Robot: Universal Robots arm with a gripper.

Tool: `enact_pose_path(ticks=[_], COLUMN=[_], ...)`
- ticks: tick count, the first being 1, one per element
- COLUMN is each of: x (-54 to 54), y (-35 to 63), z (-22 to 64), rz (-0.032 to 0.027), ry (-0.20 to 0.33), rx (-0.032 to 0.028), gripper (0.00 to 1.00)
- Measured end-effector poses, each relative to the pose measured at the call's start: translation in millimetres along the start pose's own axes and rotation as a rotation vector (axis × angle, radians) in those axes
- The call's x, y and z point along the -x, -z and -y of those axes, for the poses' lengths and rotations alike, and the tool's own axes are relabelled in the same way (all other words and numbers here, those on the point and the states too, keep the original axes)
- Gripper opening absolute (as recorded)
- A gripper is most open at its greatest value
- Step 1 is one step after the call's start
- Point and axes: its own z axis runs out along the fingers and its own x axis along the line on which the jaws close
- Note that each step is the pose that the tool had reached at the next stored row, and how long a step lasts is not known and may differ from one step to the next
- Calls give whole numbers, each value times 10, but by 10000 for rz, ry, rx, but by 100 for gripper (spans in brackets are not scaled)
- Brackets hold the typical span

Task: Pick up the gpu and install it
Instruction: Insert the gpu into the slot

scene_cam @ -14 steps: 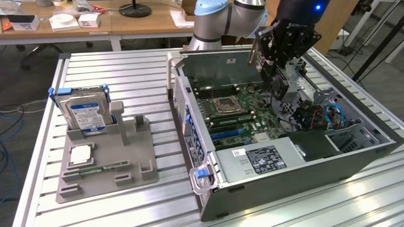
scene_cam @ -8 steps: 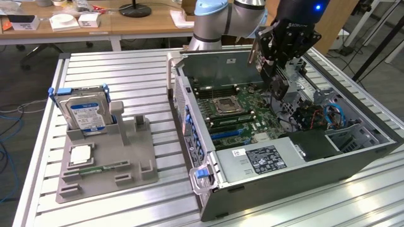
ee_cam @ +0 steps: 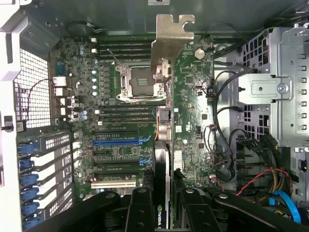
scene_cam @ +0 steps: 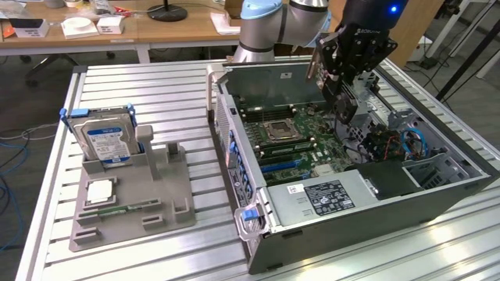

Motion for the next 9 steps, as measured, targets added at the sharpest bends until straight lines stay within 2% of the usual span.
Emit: enact_pose_path(ticks=[9], x=[0], y=[-2], z=[0], rz=[-11], ry=[266], rx=[7], gripper=[26])
